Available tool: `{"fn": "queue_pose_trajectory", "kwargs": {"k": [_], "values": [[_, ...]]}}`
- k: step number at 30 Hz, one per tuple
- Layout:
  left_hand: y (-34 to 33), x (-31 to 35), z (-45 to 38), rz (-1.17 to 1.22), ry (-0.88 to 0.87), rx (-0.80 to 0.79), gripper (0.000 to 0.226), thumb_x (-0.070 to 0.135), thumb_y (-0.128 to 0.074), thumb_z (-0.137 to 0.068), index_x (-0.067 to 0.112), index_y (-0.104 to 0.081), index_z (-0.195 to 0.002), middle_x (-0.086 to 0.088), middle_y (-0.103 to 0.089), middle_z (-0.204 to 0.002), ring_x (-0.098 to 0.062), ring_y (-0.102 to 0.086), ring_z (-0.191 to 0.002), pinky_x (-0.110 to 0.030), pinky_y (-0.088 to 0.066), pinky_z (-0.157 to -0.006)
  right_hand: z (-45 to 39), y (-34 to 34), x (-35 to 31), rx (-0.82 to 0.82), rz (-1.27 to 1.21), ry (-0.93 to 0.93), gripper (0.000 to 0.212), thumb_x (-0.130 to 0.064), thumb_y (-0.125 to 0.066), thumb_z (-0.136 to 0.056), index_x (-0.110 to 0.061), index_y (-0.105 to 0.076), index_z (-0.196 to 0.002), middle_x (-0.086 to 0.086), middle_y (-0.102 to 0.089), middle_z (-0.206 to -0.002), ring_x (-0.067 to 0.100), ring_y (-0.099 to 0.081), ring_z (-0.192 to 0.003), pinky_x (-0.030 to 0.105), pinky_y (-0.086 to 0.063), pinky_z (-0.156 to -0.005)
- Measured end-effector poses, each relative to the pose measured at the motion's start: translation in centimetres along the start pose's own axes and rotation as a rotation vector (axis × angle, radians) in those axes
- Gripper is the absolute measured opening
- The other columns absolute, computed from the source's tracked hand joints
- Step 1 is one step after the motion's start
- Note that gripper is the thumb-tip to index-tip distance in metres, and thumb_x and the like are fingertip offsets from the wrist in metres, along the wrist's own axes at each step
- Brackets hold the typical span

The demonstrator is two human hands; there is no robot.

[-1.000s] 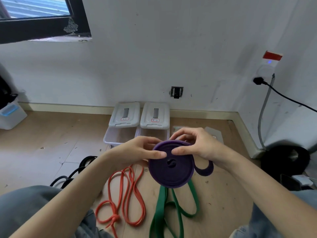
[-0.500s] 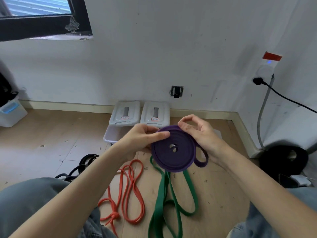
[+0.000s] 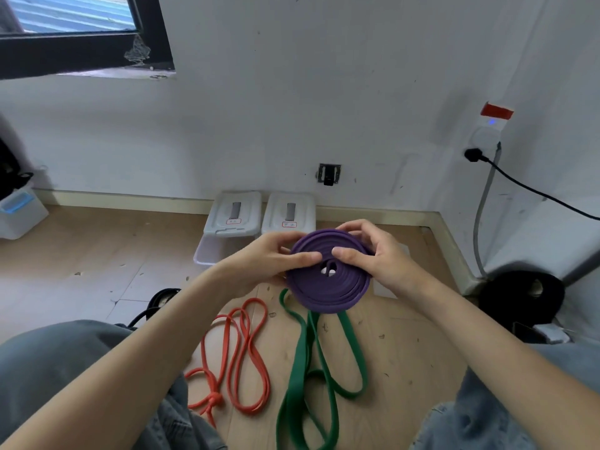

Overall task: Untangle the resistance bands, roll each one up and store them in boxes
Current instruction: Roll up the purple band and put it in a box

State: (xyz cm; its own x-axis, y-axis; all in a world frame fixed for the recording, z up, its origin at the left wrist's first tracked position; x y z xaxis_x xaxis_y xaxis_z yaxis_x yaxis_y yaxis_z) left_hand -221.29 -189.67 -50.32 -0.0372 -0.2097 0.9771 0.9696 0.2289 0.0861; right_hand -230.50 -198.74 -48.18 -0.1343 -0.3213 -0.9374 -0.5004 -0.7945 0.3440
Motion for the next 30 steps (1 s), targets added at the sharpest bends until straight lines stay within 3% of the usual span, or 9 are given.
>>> {"fn": "queue_pose_trajectory", "kwargs": {"k": [3, 6, 8, 10, 14, 18, 22, 25, 30], "values": [[2.7, -0.9, -0.3, 0.036, 0.013, 0.199, 0.047, 0.038, -0.076, -0.061, 0.021, -0.067, -0.103, -0.001, -0.074, -0.084, -0.014, -0.071, -0.075, -0.021, -0.054, -0.057, -0.2, -0.2, 0.1, 0.087, 0.198, 0.038, 0.036, -0.037, -0.064, -0.084, -0.024, -0.052, -0.116, -0.003, -0.043, -0.116, 0.011, -0.051, -0.11, 0.015, -0.046, -0.086], [6.0, -3.7, -0.6, 0.066, 0.108, 0.346, 0.047, 0.031, -0.078, -0.068, 0.012, -0.066, -0.108, -0.008, -0.072, -0.093, -0.018, -0.071, -0.078, -0.024, -0.055, -0.056, -1.0, -4.6, 1.9, -0.181, 0.379, -0.046, 0.082, -0.06, -0.072, -0.067, -0.038, -0.029, -0.133, -0.012, -0.034, -0.119, 0.0, -0.041, -0.11, 0.007, -0.033, -0.085], [7.9, -6.1, -0.8, 0.105, 0.168, 0.427, 0.045, 0.027, -0.078, -0.072, 0.008, -0.065, -0.11, -0.009, -0.071, -0.092, -0.019, -0.07, -0.077, -0.025, -0.056, -0.055, -2.5, -7.1, 3.6, -0.275, 0.594, -0.06, 0.116, -0.062, -0.077, -0.06, -0.025, -0.01, -0.147, -0.002, -0.027, -0.138, 0.012, -0.032, -0.128, 0.02, -0.029, -0.102], [9.6, -8.6, -1.0, 0.147, 0.223, 0.5, 0.047, 0.026, -0.077, -0.073, 0.006, -0.062, -0.113, -0.01, -0.07, -0.093, -0.02, -0.069, -0.078, -0.024, -0.056, -0.054, -4.6, -9.4, 4.7, -0.253, 0.812, -0.029, 0.127, -0.061, -0.075, -0.062, -0.012, 0.002, -0.149, 0.007, -0.021, -0.149, 0.025, -0.026, -0.136, 0.035, -0.027, -0.109], [14.0, -12.6, -2.3, 0.178, 0.255, 0.546, 0.048, 0.026, -0.074, -0.077, 0.007, -0.06, -0.118, -0.014, -0.068, -0.102, -0.025, -0.068, -0.089, -0.029, -0.058, -0.065, -9.6, -13.2, 6.6, -0.177, 0.811, 0.013, 0.115, -0.056, -0.075, -0.066, -0.009, -0.01, -0.148, 0.011, -0.039, -0.138, 0.027, -0.044, -0.122, 0.037, -0.043, -0.095], [19.9, -16.5, -4.4, 0.127, 0.233, 0.613, 0.024, 0.03, -0.06, -0.089, 0.014, -0.063, -0.106, -0.011, -0.068, -0.105, -0.023, -0.066, -0.094, -0.034, -0.053, -0.084, -16.2, -16.1, 10.2, -0.219, 0.676, -0.048, 0.097, -0.05, -0.082, -0.056, -0.017, -0.037, -0.135, 0.004, -0.052, -0.118, 0.023, -0.052, -0.107, 0.03, -0.045, -0.081], [27.1, -20.8, -4.3, -0.489, 0.278, 0.895, 0.027, 0.024, -0.054, -0.092, 0.008, -0.064, -0.112, -0.011, -0.065, -0.115, -0.024, -0.057, -0.106, -0.029, -0.038, -0.087, -23.8, -19.2, 14.8, -0.294, 0.591, -0.117, 0.074, -0.048, -0.085, -0.054, -0.023, -0.054, -0.116, -0.001, -0.064, -0.114, 0.02, -0.058, -0.104, 0.03, -0.047, -0.085], [27.6, -24.1, -6.8, -0.873, 0.233, 0.705, 0.041, 0.022, -0.064, -0.086, 0.004, -0.059, -0.122, -0.016, -0.054, -0.131, -0.031, -0.045, -0.125, -0.035, -0.029, -0.105, -28.0, -23.3, 17.8, -0.426, 0.504, -0.174, 0.063, -0.05, -0.082, -0.061, -0.02, -0.06, -0.112, -0.001, -0.067, -0.11, 0.019, -0.06, -0.101, 0.027, -0.048, -0.082], [27.5, -27.5, -8.2, -0.936, 0.179, 0.593, 0.052, 0.02, -0.066, -0.085, 0.007, -0.051, -0.132, -0.013, -0.047, -0.139, -0.034, -0.03, -0.137, -0.039, -0.026, -0.11, -31.7, -27.3, 22.7, -0.512, 0.664, -0.368, 0.066, -0.055, -0.077, -0.065, -0.008, -0.054, -0.104, 0.006, -0.059, -0.099, 0.022, -0.057, -0.09, 0.027, -0.046, -0.072]]}}
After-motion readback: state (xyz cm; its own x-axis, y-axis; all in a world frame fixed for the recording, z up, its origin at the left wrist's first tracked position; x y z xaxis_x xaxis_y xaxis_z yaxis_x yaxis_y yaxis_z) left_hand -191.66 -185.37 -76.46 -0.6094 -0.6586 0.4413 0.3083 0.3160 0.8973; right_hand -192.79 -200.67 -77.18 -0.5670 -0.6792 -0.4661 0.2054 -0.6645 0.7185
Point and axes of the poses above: each hand's wrist, its own z-axis away from the middle knuckle, its own y-axis out of the back of the hand, x = y × z, the point moved 10 cm from there along -z, towards the middle knuckle
